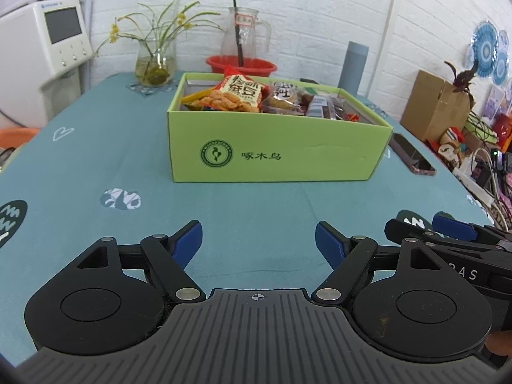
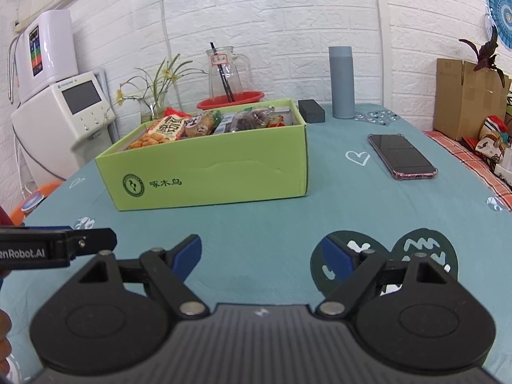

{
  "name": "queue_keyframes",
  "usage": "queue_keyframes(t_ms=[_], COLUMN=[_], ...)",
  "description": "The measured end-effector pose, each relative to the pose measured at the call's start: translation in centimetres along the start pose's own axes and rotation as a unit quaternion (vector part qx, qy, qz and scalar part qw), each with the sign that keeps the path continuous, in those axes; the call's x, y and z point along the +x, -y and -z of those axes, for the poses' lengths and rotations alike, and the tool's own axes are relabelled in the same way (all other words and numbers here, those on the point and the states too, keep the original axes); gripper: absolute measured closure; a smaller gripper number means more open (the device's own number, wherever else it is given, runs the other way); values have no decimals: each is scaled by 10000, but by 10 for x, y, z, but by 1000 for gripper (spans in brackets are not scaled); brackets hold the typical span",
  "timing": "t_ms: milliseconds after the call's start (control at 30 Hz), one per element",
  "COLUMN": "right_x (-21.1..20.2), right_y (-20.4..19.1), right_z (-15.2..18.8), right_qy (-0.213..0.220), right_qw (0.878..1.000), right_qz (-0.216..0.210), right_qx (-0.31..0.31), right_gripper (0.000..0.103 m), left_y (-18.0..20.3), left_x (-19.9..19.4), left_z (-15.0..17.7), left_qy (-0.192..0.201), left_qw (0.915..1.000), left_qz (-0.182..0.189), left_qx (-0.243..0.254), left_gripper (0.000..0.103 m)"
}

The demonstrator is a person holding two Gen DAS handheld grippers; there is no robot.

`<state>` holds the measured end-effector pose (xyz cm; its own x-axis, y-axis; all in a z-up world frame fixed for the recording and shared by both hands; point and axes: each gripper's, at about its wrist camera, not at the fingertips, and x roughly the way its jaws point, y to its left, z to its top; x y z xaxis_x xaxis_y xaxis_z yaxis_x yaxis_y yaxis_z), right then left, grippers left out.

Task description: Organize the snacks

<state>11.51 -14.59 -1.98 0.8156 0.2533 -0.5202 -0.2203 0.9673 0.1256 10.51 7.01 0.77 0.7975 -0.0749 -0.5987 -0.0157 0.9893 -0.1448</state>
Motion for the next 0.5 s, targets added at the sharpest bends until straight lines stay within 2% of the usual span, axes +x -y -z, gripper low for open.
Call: queue_keyframes(t_ms=[200, 500], right_x=[2, 3], right_y=[2, 3], right_z=[2, 3], right_qy=[-26, -42], right_qw=[10000, 9999], right_qz=[-47, -64], right_qx=[77, 123], right_gripper=[18, 18], left_y=[-3, 1], left_x=[3, 6], left_z=[1, 2], left_qy=[2, -32], left_qw=[10000, 10000], left_qz=[67, 30], left_qx=[-38, 19], left_gripper=[47, 48])
